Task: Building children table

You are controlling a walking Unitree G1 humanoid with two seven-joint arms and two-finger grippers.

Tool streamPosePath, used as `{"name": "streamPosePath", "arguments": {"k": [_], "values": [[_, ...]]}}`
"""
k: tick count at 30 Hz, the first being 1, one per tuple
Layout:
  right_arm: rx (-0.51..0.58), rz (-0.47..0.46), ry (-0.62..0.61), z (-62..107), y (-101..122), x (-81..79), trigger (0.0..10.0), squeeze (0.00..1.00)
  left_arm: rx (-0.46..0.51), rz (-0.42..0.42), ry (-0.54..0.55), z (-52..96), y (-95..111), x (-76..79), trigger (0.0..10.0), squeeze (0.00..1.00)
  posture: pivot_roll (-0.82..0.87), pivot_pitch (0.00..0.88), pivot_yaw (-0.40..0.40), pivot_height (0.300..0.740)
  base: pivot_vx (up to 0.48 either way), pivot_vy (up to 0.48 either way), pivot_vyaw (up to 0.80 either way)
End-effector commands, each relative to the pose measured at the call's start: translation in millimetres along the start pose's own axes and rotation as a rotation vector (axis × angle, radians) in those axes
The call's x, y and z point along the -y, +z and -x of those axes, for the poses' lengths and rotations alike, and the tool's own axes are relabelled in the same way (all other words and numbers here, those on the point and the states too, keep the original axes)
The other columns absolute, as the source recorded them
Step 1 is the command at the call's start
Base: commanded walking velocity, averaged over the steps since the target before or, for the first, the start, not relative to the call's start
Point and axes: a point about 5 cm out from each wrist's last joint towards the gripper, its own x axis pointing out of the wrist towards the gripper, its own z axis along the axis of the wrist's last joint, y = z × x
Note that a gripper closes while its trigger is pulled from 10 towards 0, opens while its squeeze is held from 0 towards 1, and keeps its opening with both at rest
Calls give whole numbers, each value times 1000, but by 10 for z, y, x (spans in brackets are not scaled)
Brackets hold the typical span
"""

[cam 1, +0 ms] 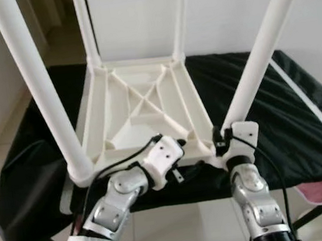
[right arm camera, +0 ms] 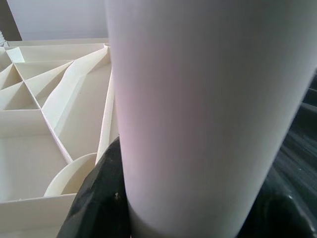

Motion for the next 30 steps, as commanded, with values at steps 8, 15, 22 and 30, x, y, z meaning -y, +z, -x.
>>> {"name": "streamPosePath", "arguments": {"k": [8, 15, 22, 30], "values": [[-12, -11, 33, 82, -45, 143, 10000, 1000, 39, 31, 1, 32, 55, -25, 10000, 0, -18, 0, -59, 740, 0, 0, 0], [-10, -16, 138, 97, -8, 230, 10000, 0, 33, 22, 10, 47, 46, -39, 10000, 0, -24, 0, -50, 740, 0, 0, 0], [3, 50, 346, 53, 58, 279, 10000, 0, 35, 10, 6, 35, 56, -69, 10000, 0, -40, 0, -35, 740, 0, 0, 0], [-20, 144, 540, -10, 60, 313, 10000, 0, 32, -17, 2, 14, 51, -56, 10000, 0, -54, 2, -21, 740, 0, 0, 0]]}}
